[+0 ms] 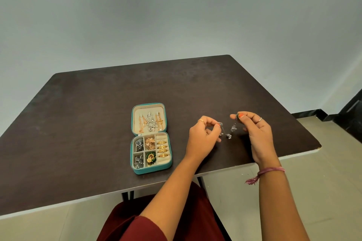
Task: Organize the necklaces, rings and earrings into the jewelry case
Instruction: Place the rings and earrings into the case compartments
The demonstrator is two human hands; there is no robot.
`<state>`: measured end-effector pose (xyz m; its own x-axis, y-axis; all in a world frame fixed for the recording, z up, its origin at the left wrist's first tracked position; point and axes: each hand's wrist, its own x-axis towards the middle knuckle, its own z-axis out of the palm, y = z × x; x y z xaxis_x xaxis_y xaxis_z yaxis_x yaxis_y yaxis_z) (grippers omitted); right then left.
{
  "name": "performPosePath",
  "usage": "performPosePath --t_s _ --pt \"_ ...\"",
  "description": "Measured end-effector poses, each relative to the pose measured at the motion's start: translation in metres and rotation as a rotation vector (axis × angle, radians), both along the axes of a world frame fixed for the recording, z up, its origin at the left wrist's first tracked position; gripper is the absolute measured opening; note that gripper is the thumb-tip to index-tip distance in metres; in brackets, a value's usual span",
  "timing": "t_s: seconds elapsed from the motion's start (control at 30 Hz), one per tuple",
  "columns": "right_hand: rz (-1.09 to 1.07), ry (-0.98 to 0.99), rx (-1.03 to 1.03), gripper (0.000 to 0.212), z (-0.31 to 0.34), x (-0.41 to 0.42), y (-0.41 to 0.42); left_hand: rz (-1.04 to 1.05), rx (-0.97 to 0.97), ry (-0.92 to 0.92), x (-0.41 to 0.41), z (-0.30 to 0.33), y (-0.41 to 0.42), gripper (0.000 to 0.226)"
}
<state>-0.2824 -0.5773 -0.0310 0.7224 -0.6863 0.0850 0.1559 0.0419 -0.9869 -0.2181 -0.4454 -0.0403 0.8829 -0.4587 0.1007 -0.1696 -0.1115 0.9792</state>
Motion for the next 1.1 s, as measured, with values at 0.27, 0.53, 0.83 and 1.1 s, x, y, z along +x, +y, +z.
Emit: performPosePath --t_s 0.27,0.53,0.83,1.1 --pt "0.012 -0.013 0.021 0.017 -0.001 -0.004 0.016 0.020 -0.180 0.074 -0.005 0.005 0.009 0.007" --pt "0.072 -0.002 0.033 0.017 0.005 -0.009 0.031 0.035 -0.245 0.142 -0.014 0.011 0.020 0.010" --pt "0.212 0.066 -0.410 0.016 0.022 -0.018 0.031 0.043 -0.224 0.051 -0.027 0.022 0.038 0.013" --pt "0.208 0.030 -0.440 0.015 0.042 -0.015 0.040 0.049 -0.249 0.023 -0.024 0.037 0.059 0.012"
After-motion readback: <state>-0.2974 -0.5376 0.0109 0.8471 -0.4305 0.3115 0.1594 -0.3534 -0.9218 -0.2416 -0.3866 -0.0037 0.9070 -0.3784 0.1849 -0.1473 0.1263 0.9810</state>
